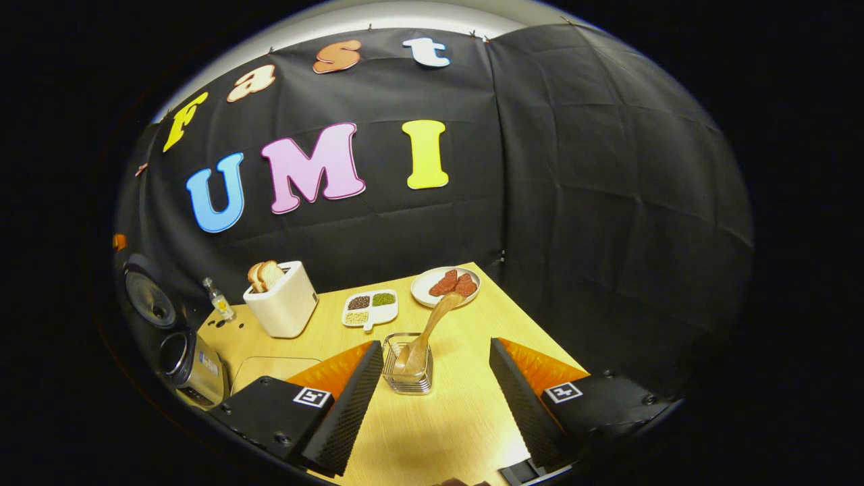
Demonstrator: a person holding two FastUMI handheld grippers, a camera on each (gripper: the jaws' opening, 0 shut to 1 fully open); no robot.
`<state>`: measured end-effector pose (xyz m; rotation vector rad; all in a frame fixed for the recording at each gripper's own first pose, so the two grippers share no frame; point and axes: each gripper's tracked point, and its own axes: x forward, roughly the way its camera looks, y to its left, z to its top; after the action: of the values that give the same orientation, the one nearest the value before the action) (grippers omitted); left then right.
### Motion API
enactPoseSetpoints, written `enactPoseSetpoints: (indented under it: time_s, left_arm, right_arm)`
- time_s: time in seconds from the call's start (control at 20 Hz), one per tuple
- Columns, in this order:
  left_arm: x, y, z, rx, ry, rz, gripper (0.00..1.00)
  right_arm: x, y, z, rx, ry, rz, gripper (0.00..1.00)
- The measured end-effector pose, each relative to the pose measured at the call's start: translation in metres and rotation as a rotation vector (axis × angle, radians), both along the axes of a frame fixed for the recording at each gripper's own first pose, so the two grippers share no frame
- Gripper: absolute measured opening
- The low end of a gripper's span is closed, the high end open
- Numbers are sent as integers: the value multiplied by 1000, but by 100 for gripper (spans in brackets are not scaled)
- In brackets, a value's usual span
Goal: Close the left gripper, press the button to open the rice cooker; take a wooden spoon from the chopstick holder with the right hand, scoop a spoonful of rice and pour it into the rice cooker, then put the wooden spoon back into the chopstick holder.
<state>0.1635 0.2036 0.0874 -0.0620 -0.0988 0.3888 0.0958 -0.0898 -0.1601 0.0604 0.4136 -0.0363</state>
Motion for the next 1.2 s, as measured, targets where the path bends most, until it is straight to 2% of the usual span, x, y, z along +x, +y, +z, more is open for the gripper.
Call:
enactPoseSetpoints:
  time_s: [0.15,0.3,0.5,0.75,1.0,1.2]
  left_arm:
    - [21,10,-9,10,30,-15,94]
    - [28,19,-19,56,103,9,94]
    - [31,4,-29,56,180,-8,98]
    - [0,-13,-60,-33,291,-4,99]
    - [-34,-33,-100,-82,377,-14,99]
    - [-54,-48,-147,-110,431,-55,99]
  right_arm:
    - [-18,1,0,-50,13,22,99]
    - [-23,7,10,-48,-5,23,99]
    - [-23,24,14,-52,-23,61,99]
    - [-18,59,4,-43,-15,142,99]
    - [-14,91,-9,-19,9,216,99]
    - [-8,106,-12,-15,14,259,98]
